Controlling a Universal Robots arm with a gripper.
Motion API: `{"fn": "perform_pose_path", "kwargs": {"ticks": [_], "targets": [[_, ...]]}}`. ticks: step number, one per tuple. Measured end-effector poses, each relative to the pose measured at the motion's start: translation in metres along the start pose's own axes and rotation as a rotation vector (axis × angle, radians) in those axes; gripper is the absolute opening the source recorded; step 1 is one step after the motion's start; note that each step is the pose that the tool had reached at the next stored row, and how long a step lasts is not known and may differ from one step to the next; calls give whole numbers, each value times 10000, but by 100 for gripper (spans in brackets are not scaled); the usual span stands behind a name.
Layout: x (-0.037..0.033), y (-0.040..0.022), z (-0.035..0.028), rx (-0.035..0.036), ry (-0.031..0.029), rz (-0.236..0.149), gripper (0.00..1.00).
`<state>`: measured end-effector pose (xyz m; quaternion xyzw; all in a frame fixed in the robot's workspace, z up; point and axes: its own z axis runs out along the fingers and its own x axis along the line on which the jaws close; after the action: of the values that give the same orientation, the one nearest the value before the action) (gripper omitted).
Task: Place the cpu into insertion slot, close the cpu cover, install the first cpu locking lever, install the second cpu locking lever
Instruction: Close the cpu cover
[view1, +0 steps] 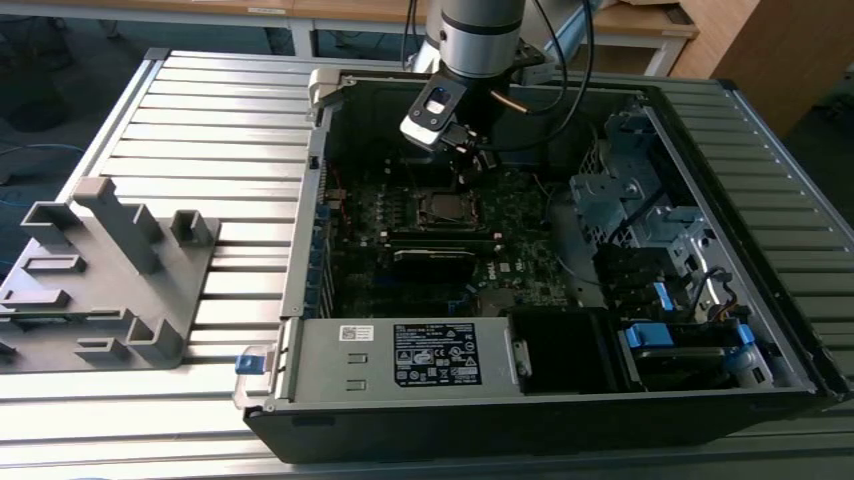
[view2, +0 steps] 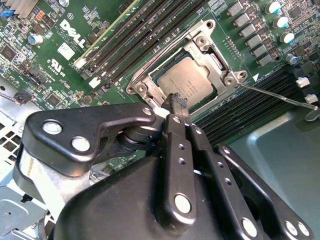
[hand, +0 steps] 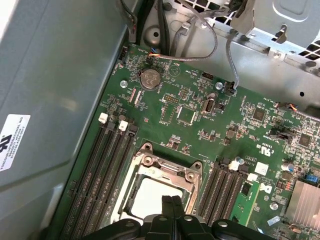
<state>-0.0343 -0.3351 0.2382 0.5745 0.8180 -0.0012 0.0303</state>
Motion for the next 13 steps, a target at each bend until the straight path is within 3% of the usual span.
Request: {"fn": "perform_pose_path", "kwargs": {"ticks": [13], "targets": [[0, 0, 0, -15, 10, -293, 10]]}}
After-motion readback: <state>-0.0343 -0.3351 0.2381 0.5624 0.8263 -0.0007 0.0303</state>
